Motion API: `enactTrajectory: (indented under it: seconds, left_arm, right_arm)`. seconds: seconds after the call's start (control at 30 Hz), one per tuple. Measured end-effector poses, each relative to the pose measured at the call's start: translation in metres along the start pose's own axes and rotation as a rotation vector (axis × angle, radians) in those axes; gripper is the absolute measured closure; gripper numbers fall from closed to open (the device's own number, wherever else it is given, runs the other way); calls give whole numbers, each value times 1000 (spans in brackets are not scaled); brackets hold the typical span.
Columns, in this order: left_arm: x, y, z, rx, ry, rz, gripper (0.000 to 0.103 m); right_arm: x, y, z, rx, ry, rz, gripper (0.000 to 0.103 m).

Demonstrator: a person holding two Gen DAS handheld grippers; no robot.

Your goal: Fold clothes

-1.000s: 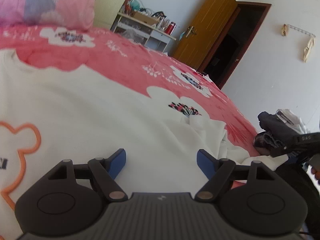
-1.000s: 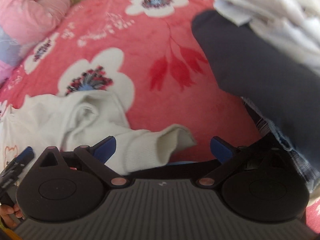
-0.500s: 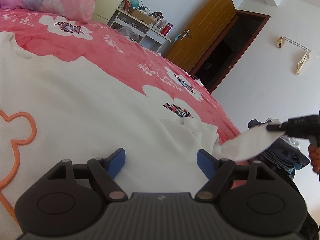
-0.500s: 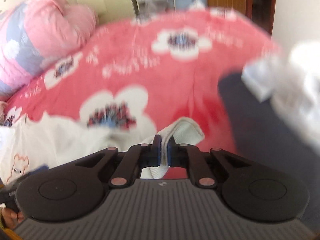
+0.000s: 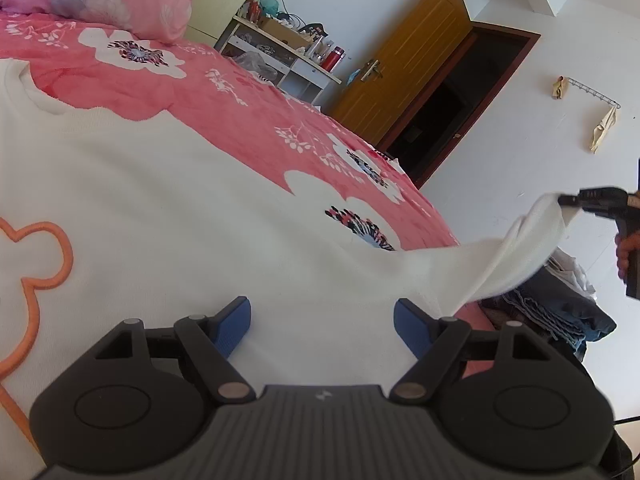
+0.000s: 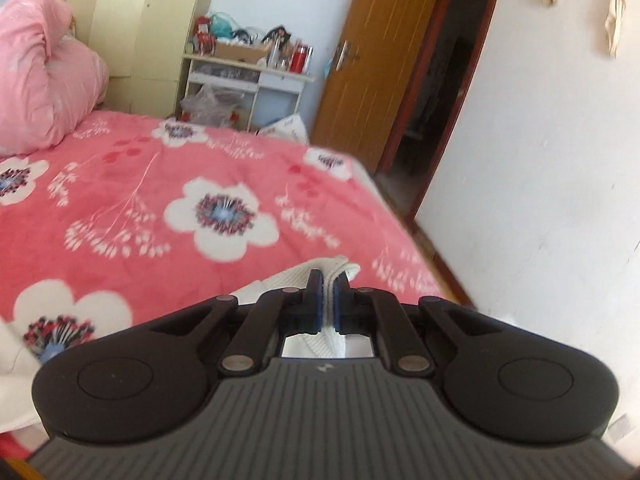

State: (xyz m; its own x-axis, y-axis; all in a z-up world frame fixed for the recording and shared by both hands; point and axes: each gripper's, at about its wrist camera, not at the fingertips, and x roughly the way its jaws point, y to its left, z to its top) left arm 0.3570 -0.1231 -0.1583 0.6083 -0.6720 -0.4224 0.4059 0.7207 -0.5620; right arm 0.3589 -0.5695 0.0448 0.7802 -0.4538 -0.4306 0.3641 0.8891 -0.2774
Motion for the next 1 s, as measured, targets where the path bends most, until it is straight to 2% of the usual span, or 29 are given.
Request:
enactTrajectory:
  seconds: [0.2, 0.37, 0.53, 0.63, 0.7, 0.8, 0.9, 0.97, 1.0]
  left_arm:
    - [0, 1, 0, -6, -1, -5, 24]
    - [-1, 4, 1, -24, -2, -17, 24]
    - [-3, 10, 4, -71, -4, -45, 24]
    - [-12, 12, 11, -125, -5, -56, 25]
    - [-32, 14, 19, -201, -20, -58, 25]
    - [-88, 21, 34, -297, -82, -63, 25]
    - [-164, 23, 38, -259, -161, 59, 25]
    - [-214, 27, 33, -261, -204, 118, 25]
    - [-239, 29, 31, -265, -226, 145, 25]
  right_arm:
    - [-28, 19, 30, -50, -169, 22, 99]
    - [-82, 44, 45, -147, -385, 57, 99]
    - [-131, 76, 58, -245, -649, 211, 99]
    - [-154, 100, 64, -293, -766, 318, 99]
    - [-167, 118, 68, -317, -818, 401, 99]
    - [-187, 156, 68, -400, -881, 529, 99]
    - [-207, 205, 63, -456, -894, 712, 98]
    - [-216, 242, 53, -480, -868, 864, 95]
    - [-225, 260, 45, -499, -833, 931, 85]
